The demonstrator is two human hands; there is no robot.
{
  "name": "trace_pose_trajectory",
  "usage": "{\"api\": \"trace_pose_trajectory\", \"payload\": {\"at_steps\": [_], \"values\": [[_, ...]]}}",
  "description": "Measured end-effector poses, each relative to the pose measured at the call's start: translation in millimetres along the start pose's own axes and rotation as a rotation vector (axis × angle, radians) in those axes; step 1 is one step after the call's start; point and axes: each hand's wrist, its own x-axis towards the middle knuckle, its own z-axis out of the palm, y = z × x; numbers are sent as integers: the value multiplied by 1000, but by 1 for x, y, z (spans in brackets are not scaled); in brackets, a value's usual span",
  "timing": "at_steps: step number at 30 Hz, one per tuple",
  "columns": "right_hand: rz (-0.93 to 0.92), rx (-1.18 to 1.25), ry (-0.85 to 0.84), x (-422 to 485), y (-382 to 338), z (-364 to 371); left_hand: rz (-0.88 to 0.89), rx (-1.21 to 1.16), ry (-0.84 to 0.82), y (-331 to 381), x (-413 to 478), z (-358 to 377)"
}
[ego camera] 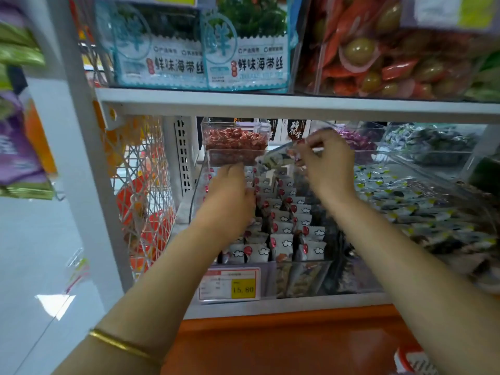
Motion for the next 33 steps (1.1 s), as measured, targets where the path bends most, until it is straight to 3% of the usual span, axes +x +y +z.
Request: {"api": "trace_pose_trajectory", "payload": {"at_steps": [4, 8, 11, 15, 19, 26, 30, 33], "values": [[195, 331, -108, -47, -14, -35, -78, -371, -5, 5, -20, -9], [265, 551, -229, -77, -24, -57, 18, -391, -102, 10, -39, -17], [265, 631, -270, -88, -29, -63, 72, -410, -179, 19, -49, -18], [277, 763, -285, -91, -32, -65, 115, -387, -150, 25, -53, -16], [234, 816, -305, -93, -32, -64, 138, -560, -183, 30, -54, -17], [122, 807, -326, -93, -34, -64, 29, -800, -231, 31, -54, -18], [139, 756, -334, -95, -39, -66, 78, -669, -102, 33, -54, -18], [195, 736, -327, -96, -41, -66, 214, -306, 100, 32, -53, -15]]}}
